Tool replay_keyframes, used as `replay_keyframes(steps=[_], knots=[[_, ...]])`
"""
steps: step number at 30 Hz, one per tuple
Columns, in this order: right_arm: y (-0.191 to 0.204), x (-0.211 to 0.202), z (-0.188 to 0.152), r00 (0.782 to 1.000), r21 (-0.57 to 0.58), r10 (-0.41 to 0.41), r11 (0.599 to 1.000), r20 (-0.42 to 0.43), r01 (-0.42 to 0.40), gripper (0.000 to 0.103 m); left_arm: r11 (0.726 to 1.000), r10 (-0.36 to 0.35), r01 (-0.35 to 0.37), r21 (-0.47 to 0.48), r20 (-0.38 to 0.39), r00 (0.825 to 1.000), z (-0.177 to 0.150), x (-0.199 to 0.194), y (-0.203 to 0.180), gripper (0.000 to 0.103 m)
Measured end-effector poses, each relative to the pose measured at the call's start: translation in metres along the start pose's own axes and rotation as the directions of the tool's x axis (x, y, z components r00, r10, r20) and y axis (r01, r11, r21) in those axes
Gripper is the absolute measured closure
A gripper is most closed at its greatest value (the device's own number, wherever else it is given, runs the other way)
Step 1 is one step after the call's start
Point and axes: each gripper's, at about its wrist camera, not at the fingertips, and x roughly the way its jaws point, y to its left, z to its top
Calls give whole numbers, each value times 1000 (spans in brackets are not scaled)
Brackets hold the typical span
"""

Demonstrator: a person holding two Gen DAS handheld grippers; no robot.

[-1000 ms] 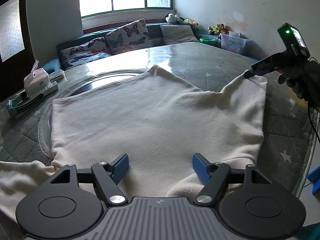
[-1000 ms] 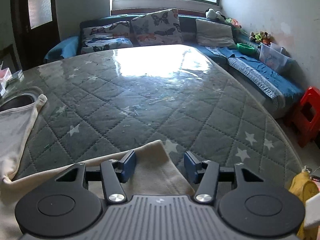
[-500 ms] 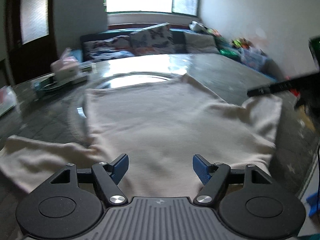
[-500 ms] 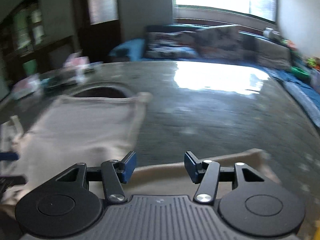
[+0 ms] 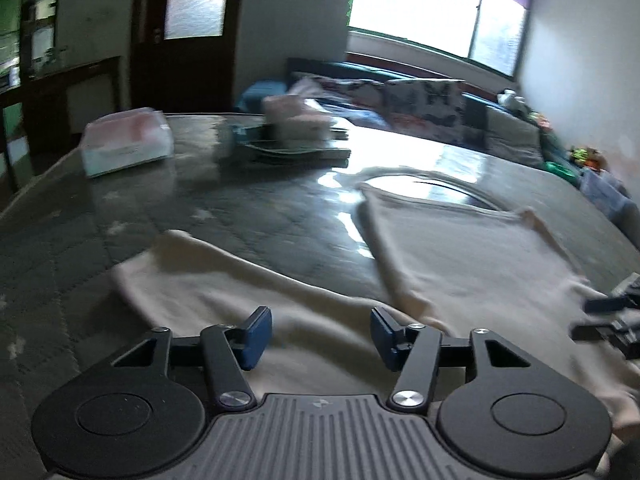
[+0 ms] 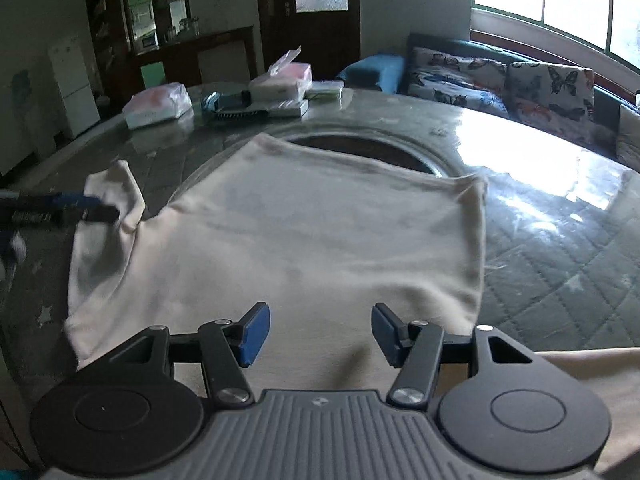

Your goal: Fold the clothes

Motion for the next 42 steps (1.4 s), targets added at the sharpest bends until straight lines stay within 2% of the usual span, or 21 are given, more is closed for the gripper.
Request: replay_keyframes(steps=[6,14,17,21,24,27,29,32,34,39,42], knots=[[5,6,-4,1000,-9,-6,1000,-17,5,43,995,82,-82,-62,-1,997,13,19,31,49],[6,8,-4,1000,2,-10,1000,-22,10,40,979,192,-191,-70,11,981,30,41,48,51],[6,8,-4,1000,1,-11,1000,-23,11,38,965,258,-256,-50,26,966,31,45,48,58],[6,8,-3,1000,-1,-8,1000,-24,8,37,952,307,-306,-32,47,951,28,47,47,63],[6,8,-4,1000,-5,-8,1000,-25,8,37,929,369,-369,-22,50,928,27,46,47,67],[6,8,-4,1000,-7,-7,1000,-26,7,36,896,444,-443,-20,43,895,26,45,51,67],[6,8,-4,1000,-10,-5,1000,-25,5,35,886,464,-464,-27,38,885,27,44,53,65],[8,9,-4,1000,-16,-6,1000,-26,6,32,893,449,-448,-37,26,893,28,42,59,64],[9,9,-4,1000,-19,-8,1000,-27,7,32,898,439,-438,-46,18,898,28,38,62,54],[9,7,-5,1000,-20,-3,1000,-26,2,32,907,419,-418,-39,19,908,21,20,54,54],[12,5,-5,1000,-29,2,1000,-21,-2,32,928,372,-372,-3,20,928,14,9,34,54]])
